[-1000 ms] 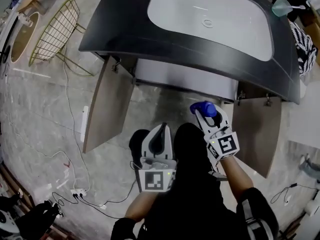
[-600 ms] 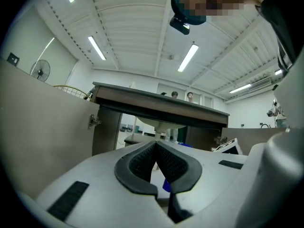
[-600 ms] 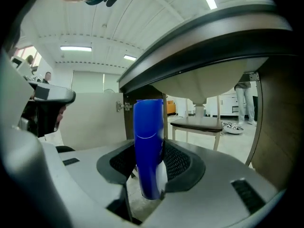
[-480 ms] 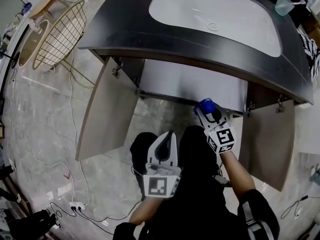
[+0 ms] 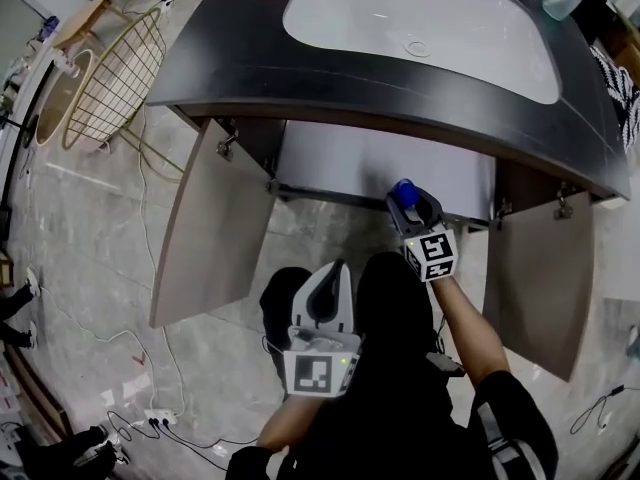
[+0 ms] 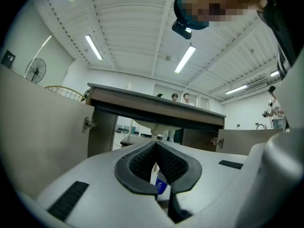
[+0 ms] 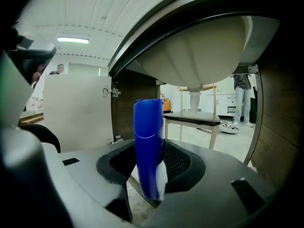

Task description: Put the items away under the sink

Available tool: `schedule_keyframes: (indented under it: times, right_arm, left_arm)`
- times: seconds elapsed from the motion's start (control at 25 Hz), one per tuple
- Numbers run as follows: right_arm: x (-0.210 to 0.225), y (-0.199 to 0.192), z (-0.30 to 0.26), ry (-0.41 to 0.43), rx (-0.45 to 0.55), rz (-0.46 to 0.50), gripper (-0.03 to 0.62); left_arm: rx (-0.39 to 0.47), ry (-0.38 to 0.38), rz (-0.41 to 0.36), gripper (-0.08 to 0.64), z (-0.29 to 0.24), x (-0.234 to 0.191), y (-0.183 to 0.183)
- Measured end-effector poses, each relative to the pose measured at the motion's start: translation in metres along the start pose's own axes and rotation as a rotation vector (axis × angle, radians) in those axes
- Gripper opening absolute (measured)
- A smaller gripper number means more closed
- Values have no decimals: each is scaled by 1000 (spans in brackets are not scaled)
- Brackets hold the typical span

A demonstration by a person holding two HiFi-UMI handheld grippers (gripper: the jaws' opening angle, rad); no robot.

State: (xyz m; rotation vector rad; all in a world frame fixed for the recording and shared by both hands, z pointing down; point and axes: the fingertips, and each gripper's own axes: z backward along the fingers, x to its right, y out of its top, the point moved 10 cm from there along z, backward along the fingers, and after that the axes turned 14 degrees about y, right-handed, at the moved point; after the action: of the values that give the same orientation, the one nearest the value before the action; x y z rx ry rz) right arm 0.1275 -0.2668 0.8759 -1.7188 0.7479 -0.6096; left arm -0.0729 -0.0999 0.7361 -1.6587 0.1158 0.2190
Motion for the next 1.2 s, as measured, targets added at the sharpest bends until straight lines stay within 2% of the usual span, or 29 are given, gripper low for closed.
schedule_keyframes:
  times: [0.24, 0.48, 1.2]
  right_arm:
    - [22, -23, -27, -17, -11, 24, 155]
    - [35, -46, -48, 2, -34, 33, 155]
    - [58, -95, -75, -56, -83, -27, 155]
  left_arm:
    - [-4, -14, -17, 14, -1, 1, -3]
    - [-16, -15, -15, 14, 2, 1, -9]
    - [-27, -8, -26, 14, -6, -3, -17]
